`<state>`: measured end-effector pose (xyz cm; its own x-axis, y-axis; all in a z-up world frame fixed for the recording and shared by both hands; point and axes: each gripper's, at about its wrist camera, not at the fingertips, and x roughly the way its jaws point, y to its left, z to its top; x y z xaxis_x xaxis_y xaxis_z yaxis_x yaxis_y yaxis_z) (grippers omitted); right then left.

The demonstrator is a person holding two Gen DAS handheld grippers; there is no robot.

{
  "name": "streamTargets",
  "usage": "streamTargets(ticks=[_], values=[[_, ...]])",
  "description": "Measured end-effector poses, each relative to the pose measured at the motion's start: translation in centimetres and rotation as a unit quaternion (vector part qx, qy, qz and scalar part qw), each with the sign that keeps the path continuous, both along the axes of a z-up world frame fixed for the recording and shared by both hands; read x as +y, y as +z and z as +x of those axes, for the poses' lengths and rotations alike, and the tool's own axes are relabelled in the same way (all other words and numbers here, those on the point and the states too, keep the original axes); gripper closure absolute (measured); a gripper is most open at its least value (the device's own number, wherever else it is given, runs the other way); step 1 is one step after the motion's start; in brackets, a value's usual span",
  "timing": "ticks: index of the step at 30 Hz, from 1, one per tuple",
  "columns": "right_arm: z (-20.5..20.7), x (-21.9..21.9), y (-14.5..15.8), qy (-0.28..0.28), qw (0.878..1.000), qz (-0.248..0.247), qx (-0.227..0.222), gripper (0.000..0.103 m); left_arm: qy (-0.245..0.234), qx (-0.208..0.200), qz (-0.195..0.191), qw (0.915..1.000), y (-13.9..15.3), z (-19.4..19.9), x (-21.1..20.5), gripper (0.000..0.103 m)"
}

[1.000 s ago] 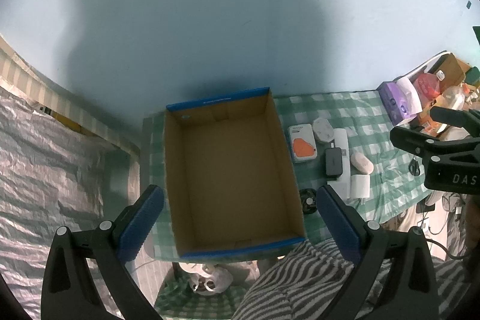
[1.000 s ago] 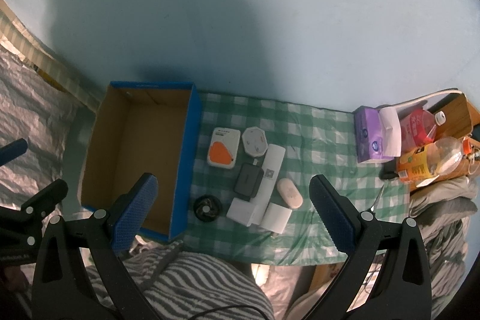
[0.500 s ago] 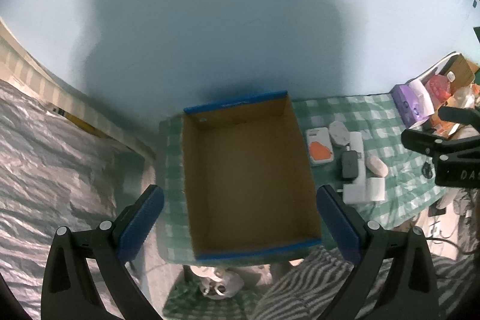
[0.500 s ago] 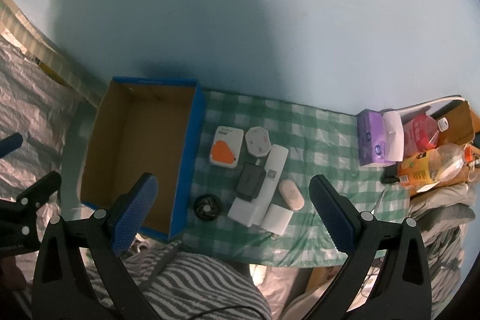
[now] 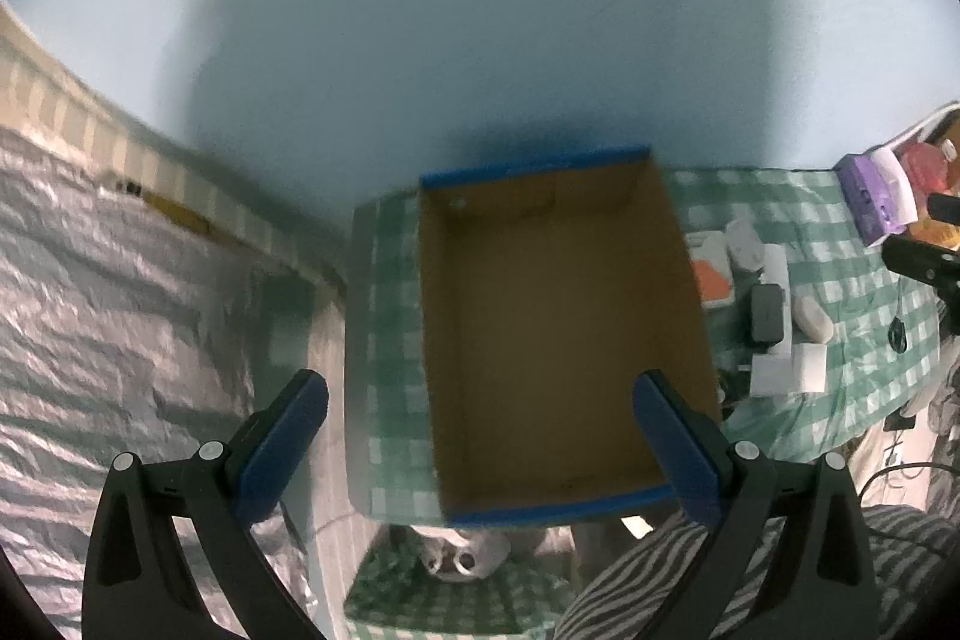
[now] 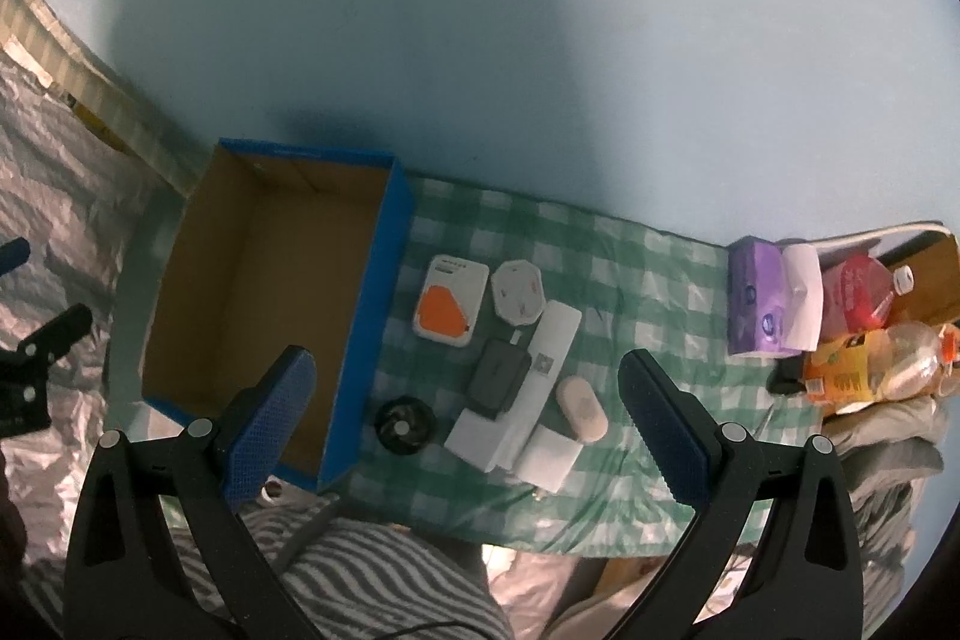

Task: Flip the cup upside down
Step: 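Move the left tool to the box side wall and close on it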

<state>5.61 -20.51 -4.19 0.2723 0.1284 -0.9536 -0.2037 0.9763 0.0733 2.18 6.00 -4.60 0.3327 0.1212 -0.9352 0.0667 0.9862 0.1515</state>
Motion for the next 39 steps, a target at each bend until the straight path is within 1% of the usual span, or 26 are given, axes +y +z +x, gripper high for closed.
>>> streamTargets(ticks=[2,5,9,11,15,19,21,23,25,26,27,28,30,34,36,38,39], values=[[0.3,0.0,-0.7,0.003,1.000,0.000,0.004,0.002,0.016,0.017,-0.011,0.9997,-1.0,0.2,1.1,0.001],[0.8,0.2,-1.7,0.009,1.000,0.002,0.009,0.002,0.034,0.038,-0.009,0.9987,-2.1,0.2,2.4,0.001],[1.2,0.7,-3.3,0.019,1.000,-0.006,0.020,0.002,0.044,0.040,0.002,0.9982,-3.2,0.3,4.1,0.001],[1.2,0.9,-4.0,0.024,0.999,-0.007,0.024,0.002,0.050,0.038,-0.002,0.9980,-4.0,0.4,5.0,0.001],[1.3,1.4,-5.7,0.036,0.999,-0.008,0.036,0.002,0.062,0.053,-0.013,0.9966,-5.5,0.6,6.4,0.001],[1.4,1.8,-7.2,0.044,0.998,-0.007,0.045,0.002,0.066,0.067,-0.015,0.9955,-8.0,0.5,7.6,0.001],[1.3,2.0,-7.8,0.048,0.998,-0.008,0.050,0.002,0.057,0.070,-0.016,0.9958,-9.1,0.2,7.7,0.001],[1.3,2.2,-8.4,0.052,0.997,-0.011,0.054,0.002,0.051,0.081,-0.015,0.9953,-10.6,0.0,7.7,0.002],[1.2,2.5,-9.0,0.056,0.997,-0.017,0.058,0.002,0.046,0.090,-0.024,0.9945,-11.9,-0.3,7.7,0.005],[1.1,2.6,-9.2,0.059,0.996,-0.016,0.058,0.002,0.046,0.093,-0.027,0.9942,-12.4,-0.3,7.8,0.007],[1.1,2.7,-9.3,0.060,0.996,-0.014,0.058,0.002,0.048,0.095,-0.029,0.9939,-12.9,-0.4,7.8,0.012],[1.0,2.8,-9.6,0.063,0.996,-0.014,0.061,0.002,0.052,0.099,-0.030,0.9932,-13.5,-0.4,8.0,0.014],[0.9,2.9,-10.1,0.066,0.995,-0.016,0.067,0.002,0.060,0.112,-0.039,0.9912,-14.6,-0.4,8.4,0.014],[0.4,3.3,-10.8,0.073,0.994,-0.024,0.075,0.002,0.065,0.119,-0.055,0.9893,-15.4,-0.7,8.9,0.014],[0.1,3.3,-11.0,0.072,0.994,-0.023,0.077,0.002,0.066,0.128,-0.054,0.9882,-15.9,-0.7,8.9,0.014],[-0.2,3.4,-11.2,0.070,0.994,-0.022,0.081,0.002,0.064,0.132,-0.059,0.9874,-16.3,-0.9,8.8,0.018],[-0.3,3.3,-11.3,0.068,0.994,-0.021,0.082,0.002,0.065,0.133,-0.061,0.9872,-16.3,-0.9,8.8,0.024]])
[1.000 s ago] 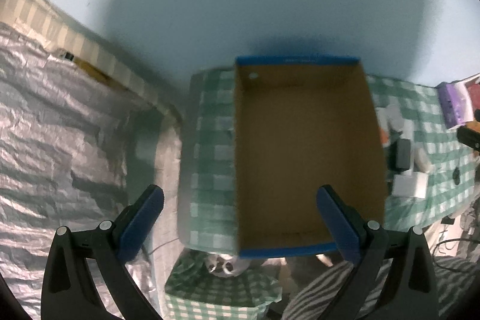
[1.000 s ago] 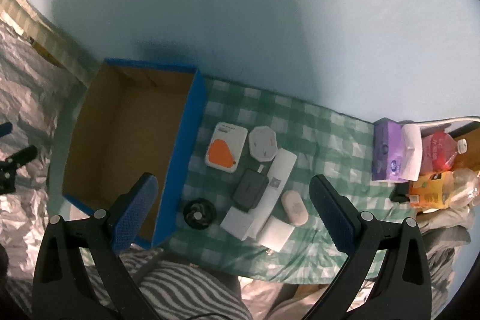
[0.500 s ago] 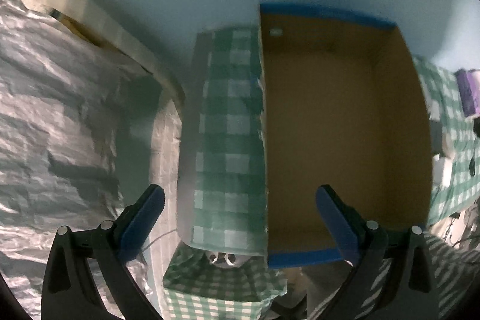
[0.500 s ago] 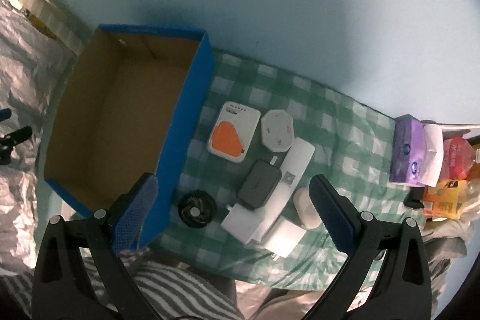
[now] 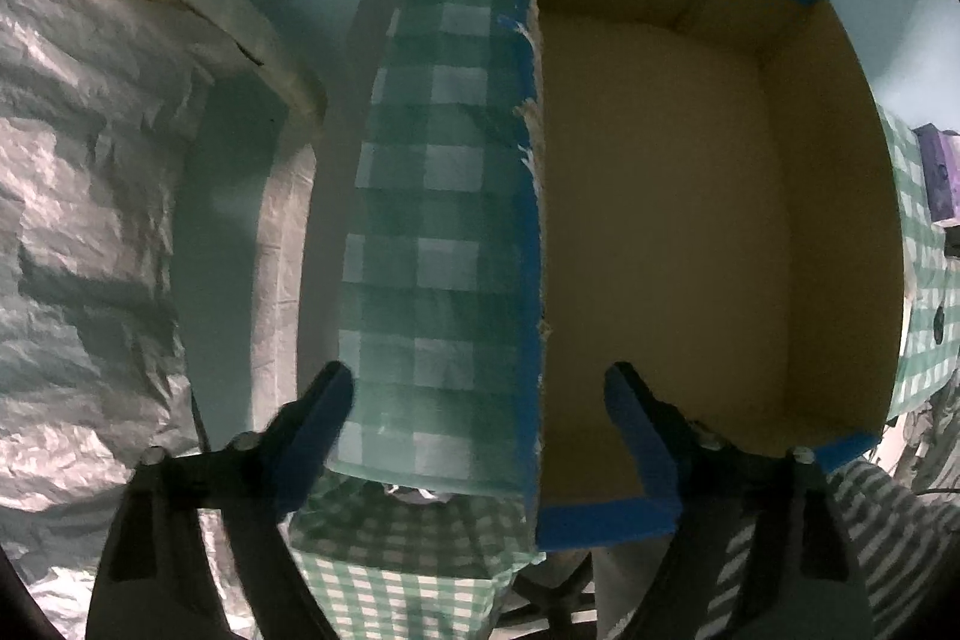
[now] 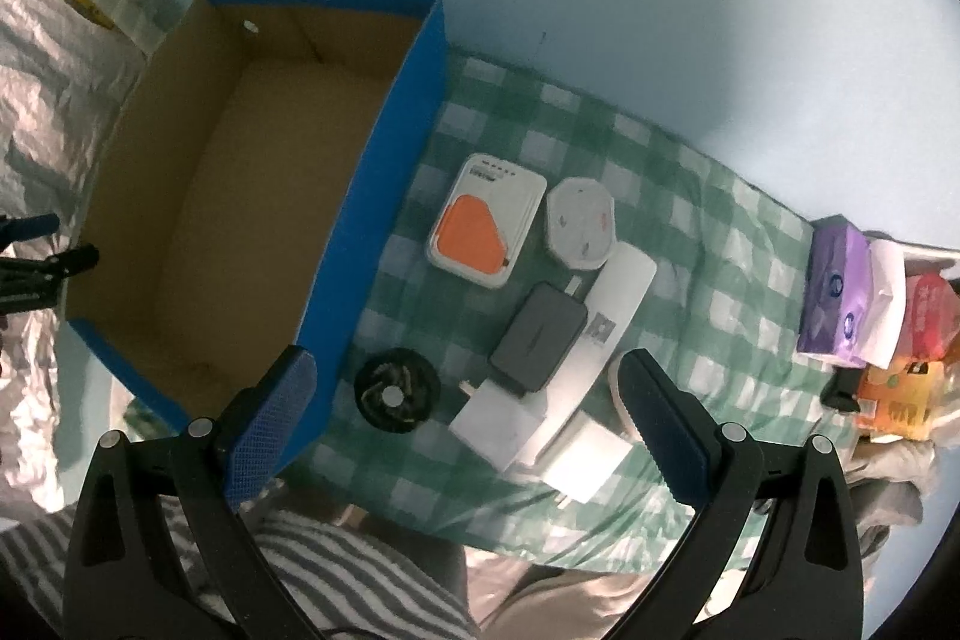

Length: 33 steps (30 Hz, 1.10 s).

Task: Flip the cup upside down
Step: 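Move the left tool to the box side wall and close on it, then move the right tool down to the white square charger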

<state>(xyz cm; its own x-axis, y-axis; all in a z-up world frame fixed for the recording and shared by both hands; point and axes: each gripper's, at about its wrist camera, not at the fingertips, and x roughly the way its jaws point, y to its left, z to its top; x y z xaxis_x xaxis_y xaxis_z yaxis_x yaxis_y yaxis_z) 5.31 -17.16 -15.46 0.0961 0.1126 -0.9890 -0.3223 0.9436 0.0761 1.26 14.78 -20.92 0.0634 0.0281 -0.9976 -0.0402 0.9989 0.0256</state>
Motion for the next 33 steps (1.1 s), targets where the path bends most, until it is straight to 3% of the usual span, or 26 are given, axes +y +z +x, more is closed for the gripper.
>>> streamTargets(ticks=[2,7,13,19,24,27,33], values=[[-0.2,-0.1,-0.2,-0.005,1.000,0.001,0.003,0.002,0.006,0.008,-0.014,0.9999,-0.3,-0.1,0.0,0.033],[-0.6,-0.7,-0.7,-0.026,1.000,0.003,0.010,0.002,0.018,0.018,-0.029,0.9992,-0.9,-0.4,0.1,0.068],[-1.0,-1.7,-1.2,-0.044,0.999,0.000,0.014,0.002,0.012,0.015,-0.034,0.9992,-0.9,-0.5,-0.2,0.088],[-1.1,-3.1,-2.4,-0.060,0.998,-0.001,0.024,0.009,-0.015,0.022,-0.007,0.9996,-0.9,-0.5,-1.4,0.095],[-1.5,-4.2,-3.9,-0.034,0.999,0.004,0.028,0.010,-0.009,0.043,-0.016,0.9989,-1.5,-0.1,-1.1,0.095],[-1.9,-4.5,-5.5,-0.017,0.999,-0.028,0.043,0.010,-0.004,0.046,-0.022,0.9987,-1.6,0.1,-0.8,0.096],[-2.7,-4.7,-8.4,-0.018,0.996,-0.045,0.073,0.011,-0.003,0.040,-0.025,0.9989,-1.3,0.1,-0.9,0.098]])
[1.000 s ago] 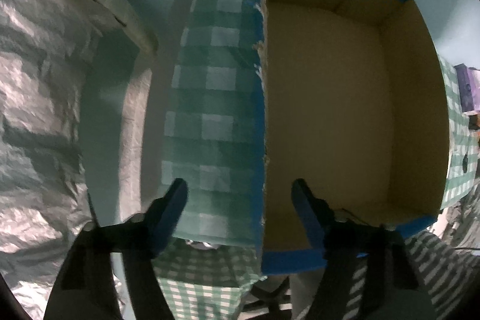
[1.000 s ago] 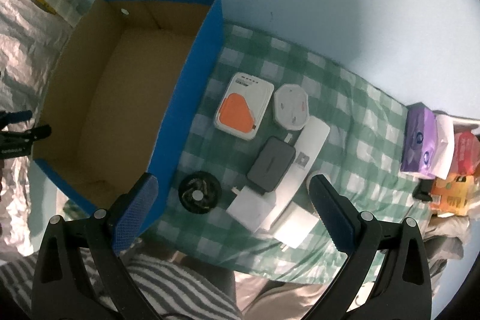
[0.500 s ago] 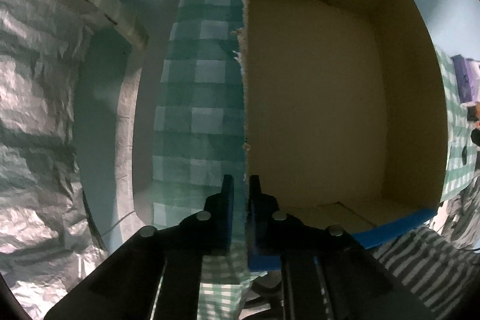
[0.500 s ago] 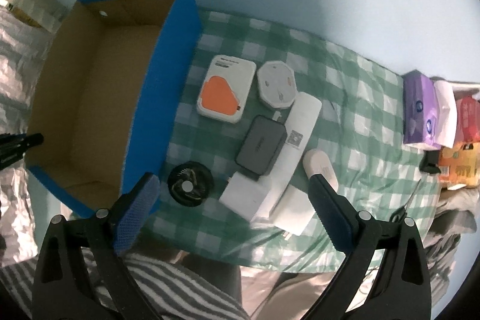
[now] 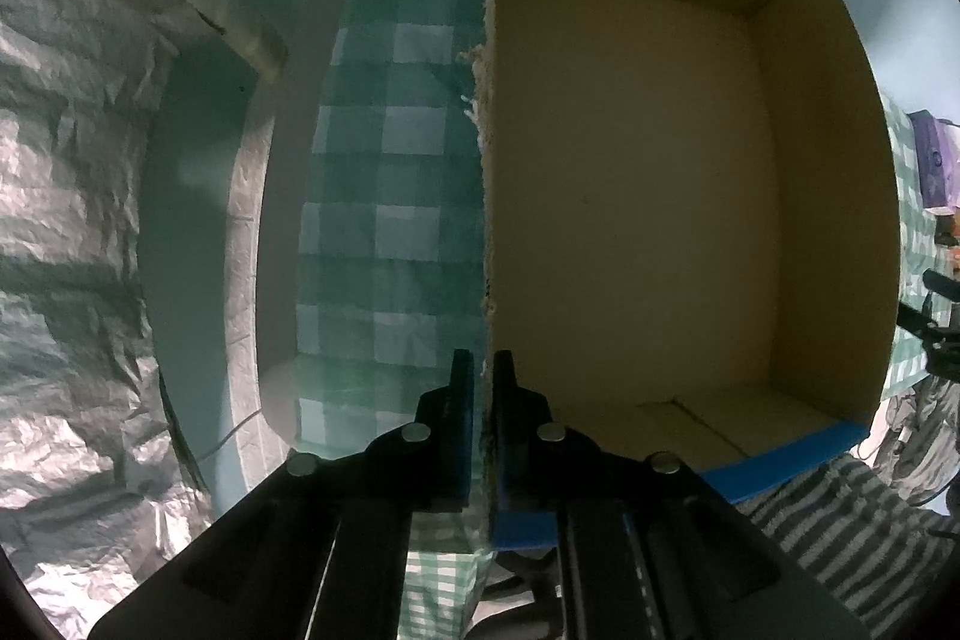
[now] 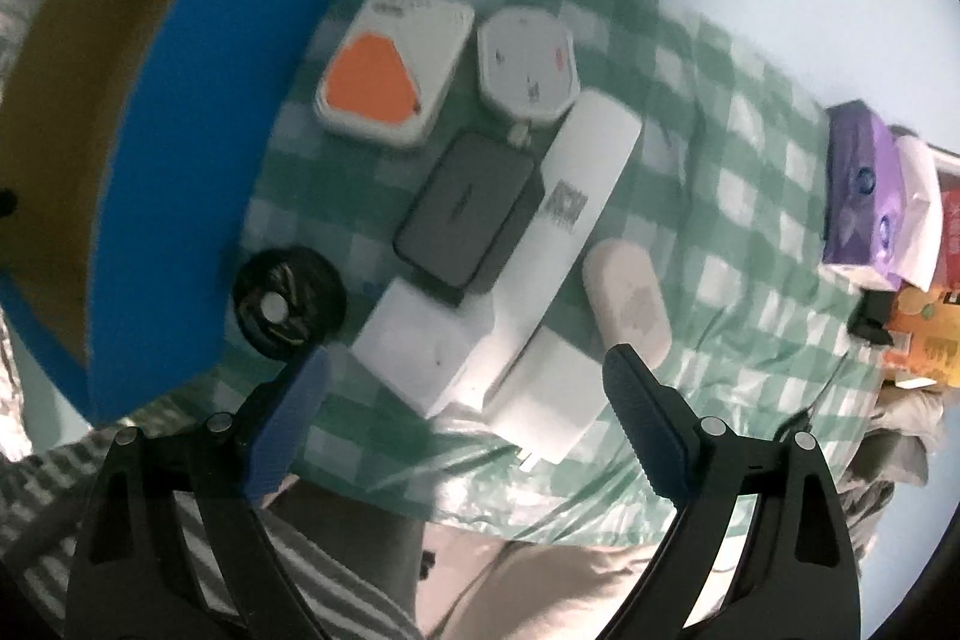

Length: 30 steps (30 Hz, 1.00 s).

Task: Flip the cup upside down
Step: 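Move the right tool down to the white square charger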

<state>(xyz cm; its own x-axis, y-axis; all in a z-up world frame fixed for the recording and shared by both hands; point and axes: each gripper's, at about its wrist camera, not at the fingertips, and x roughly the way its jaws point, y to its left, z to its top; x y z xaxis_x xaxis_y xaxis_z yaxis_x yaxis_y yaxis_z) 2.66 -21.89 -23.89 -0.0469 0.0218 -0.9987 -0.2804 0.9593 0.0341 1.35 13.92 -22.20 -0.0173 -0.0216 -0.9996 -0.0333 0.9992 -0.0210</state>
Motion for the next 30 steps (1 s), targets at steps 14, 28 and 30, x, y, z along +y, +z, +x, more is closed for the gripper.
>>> streamTargets(ticks=[14,28,30], values=[[0.4,1.0,-3.1,-0.059,0.997,-0.009,0.041,0.016,0.006,-0.005,-0.006,0.9999,0.3,0.1,-0.2,0.098],[1.6,2.7,-5.6,-0.076,0.996,-0.027,0.049,0.023,0.005,-0.003,-0.007,1.0000,0.3,0.0,-0.4,0.098],[1.5,2.8,-6.0,-0.076,0.995,-0.030,0.049,0.026,0.006,-0.002,-0.008,1.0000,0.2,0.0,-0.3,0.098]])
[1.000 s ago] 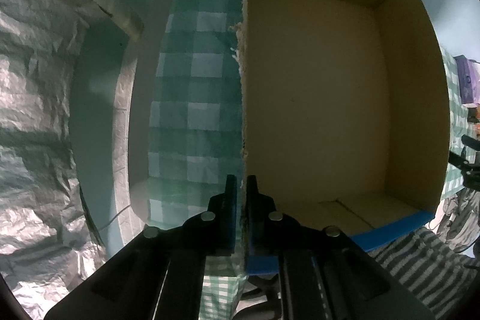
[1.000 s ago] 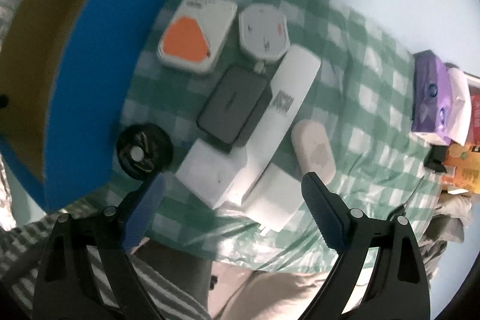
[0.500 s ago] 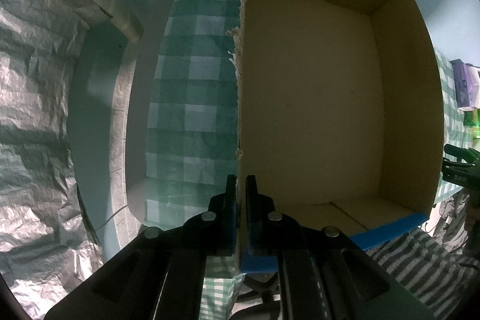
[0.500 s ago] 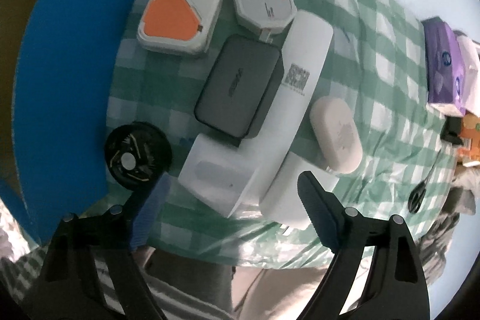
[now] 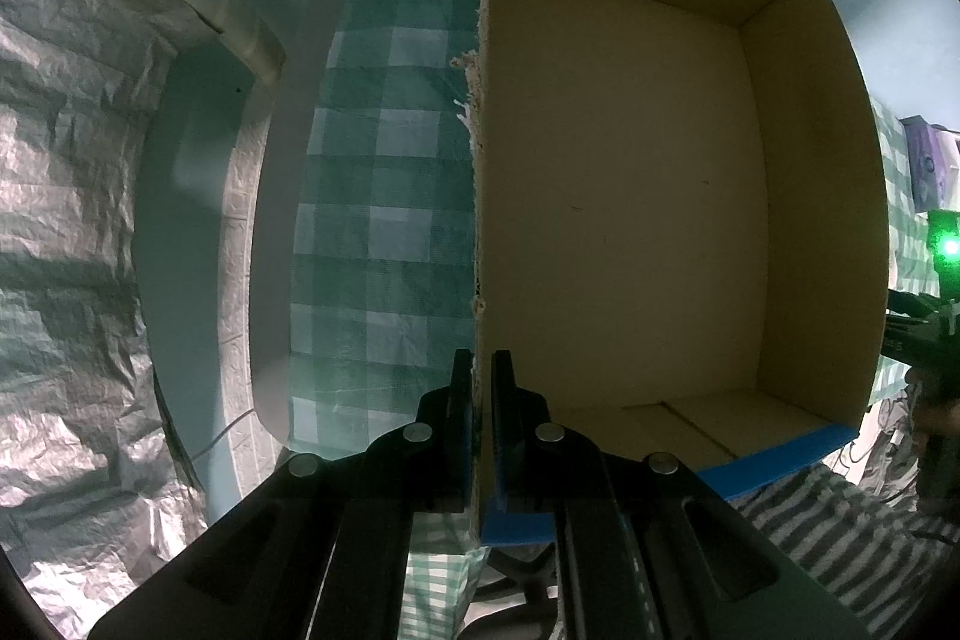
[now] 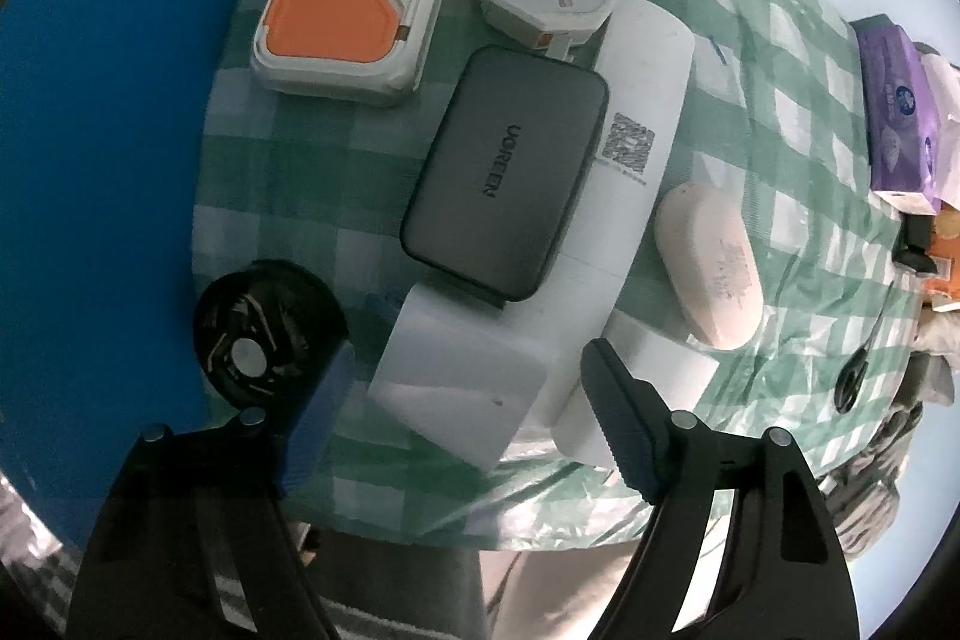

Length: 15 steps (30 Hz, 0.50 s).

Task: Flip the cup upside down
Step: 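Move the right tool down to the white square charger, then close the right tool on the white charger and lift it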

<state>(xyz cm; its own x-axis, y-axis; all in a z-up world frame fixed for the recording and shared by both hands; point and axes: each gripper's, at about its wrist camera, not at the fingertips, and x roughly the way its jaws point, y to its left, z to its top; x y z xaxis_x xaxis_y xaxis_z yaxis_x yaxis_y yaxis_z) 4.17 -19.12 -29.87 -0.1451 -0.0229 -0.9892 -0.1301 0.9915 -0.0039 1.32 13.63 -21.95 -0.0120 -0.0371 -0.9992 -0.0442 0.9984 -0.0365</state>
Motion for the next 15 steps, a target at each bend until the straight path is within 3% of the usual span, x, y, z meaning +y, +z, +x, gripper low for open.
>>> streamTargets(ticks=[2,8,15], values=[[-0.1,0.2,-0.8,0.002,1.000,-0.004,0.007,0.033,0.000,0.001,0.000,1.0000,0.0,0.0,0.0,0.098],[-0.4,0.4,-0.9,0.009,1.000,-0.012,-0.006,0.039,0.001,0.001,0.000,1.0000,0.0,0.0,0.1,0.098],[-1.0,-0.8,-0.1,-0.003,1.000,0.024,-0.010,0.040,-0.003,0.002,0.001,1.0000,0.1,0.1,0.0,0.098]])
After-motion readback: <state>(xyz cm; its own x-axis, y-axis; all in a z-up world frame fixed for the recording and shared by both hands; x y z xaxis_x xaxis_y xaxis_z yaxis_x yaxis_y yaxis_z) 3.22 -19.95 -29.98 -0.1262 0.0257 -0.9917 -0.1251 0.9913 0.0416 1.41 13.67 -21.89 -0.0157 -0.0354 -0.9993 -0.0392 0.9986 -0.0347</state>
